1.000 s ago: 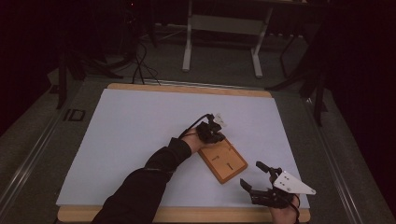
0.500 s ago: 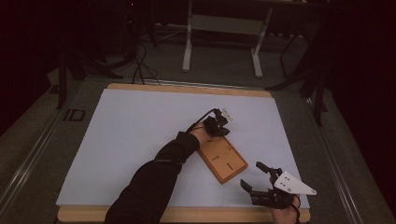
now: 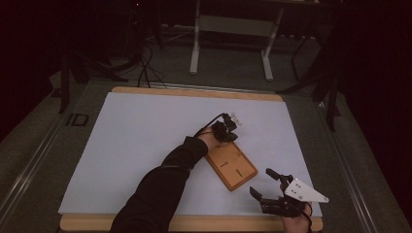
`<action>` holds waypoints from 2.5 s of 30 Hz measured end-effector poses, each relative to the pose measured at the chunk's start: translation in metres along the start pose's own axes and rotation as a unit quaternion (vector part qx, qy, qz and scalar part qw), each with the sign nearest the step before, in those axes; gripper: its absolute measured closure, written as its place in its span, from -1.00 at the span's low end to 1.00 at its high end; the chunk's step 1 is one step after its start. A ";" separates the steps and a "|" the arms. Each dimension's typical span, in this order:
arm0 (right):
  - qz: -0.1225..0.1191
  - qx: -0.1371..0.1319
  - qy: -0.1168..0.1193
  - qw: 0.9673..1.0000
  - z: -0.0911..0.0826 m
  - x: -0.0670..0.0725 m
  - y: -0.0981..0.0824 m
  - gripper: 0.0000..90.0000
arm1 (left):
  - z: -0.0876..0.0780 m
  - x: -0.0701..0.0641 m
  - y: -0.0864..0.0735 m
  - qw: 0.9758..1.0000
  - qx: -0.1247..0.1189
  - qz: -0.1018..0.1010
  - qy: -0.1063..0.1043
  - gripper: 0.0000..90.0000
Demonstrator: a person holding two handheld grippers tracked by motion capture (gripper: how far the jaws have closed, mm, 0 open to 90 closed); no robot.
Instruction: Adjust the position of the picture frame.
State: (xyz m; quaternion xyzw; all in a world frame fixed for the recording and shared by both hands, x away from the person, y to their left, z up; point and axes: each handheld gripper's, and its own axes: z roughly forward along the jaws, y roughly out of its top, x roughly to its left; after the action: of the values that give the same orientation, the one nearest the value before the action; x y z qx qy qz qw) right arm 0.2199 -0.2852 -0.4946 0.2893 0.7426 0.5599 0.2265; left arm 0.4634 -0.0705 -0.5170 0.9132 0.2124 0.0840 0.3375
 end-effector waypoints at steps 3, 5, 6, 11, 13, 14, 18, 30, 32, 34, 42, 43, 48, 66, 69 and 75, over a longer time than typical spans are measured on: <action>-0.001 0.000 -0.001 1.000 0.000 0.000 0.000 -0.68 | -0.003 0.000 -0.001 1.000 0.006 0.003 0.003 1.00; -0.001 0.000 0.000 1.000 0.000 0.000 0.000 -0.68 | -0.005 0.001 -0.004 1.000 0.009 0.001 0.003 1.00; -0.001 0.000 0.000 1.000 0.000 0.000 0.000 -0.68 | -0.007 0.002 -0.005 1.000 0.012 0.002 0.001 1.00; -0.002 0.000 0.000 1.000 0.000 0.000 0.000 -0.68 | -0.016 0.003 -0.015 1.000 0.014 -0.002 0.006 1.00; -0.001 0.000 0.000 1.000 0.001 0.000 0.000 -0.68 | -0.021 0.004 -0.020 1.000 0.017 -0.007 0.004 1.00; 0.000 0.001 0.000 1.000 0.001 0.000 0.000 -0.68 | -0.024 0.004 -0.023 1.000 0.021 -0.004 0.007 1.00; 0.000 0.002 0.001 1.000 0.001 0.000 0.000 -0.68 | -0.033 0.004 -0.033 1.000 0.024 -0.008 0.009 1.00; 0.002 0.004 0.001 1.000 0.003 0.000 0.000 -0.68 | -0.056 0.001 -0.059 0.999 0.032 -0.016 0.005 1.00; 0.001 0.004 0.001 1.000 0.003 0.001 0.000 -0.68 | -0.058 0.000 -0.061 0.999 0.033 -0.018 0.004 1.00; 0.001 0.005 0.000 1.000 0.003 0.001 0.000 -0.68 | -0.061 0.000 -0.064 0.999 0.034 -0.020 0.001 1.00; 0.001 0.006 -0.001 1.000 0.005 0.001 0.000 -0.68 | -0.076 -0.008 -0.081 0.999 0.036 -0.027 -0.003 1.00; 0.000 0.007 -0.001 1.000 0.005 0.001 0.000 -0.68 | -0.078 -0.009 -0.084 0.999 0.034 -0.026 -0.004 1.00; 0.000 0.009 0.000 1.000 0.006 0.002 0.000 -0.68 | -0.089 -0.017 -0.093 0.999 0.020 -0.021 -0.014 1.00; 0.008 0.012 -0.003 1.000 0.010 0.001 0.000 -0.68 | -0.085 -0.010 -0.099 0.998 0.045 -0.031 0.012 1.00; 0.007 0.013 -0.002 1.000 0.011 0.001 0.000 -0.68 | -0.086 -0.013 -0.100 0.998 0.046 -0.029 0.012 1.00; 0.006 0.013 0.001 1.000 0.012 0.000 0.000 -0.68 | -0.088 -0.023 -0.109 0.998 0.056 -0.021 0.006 1.00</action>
State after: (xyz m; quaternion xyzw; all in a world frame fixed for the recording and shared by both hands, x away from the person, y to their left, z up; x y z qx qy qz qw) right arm 0.2273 -0.2771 -0.4979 0.2963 0.7481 0.5518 0.2191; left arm 0.3804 0.0449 -0.5219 0.9255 0.2380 0.0707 0.2858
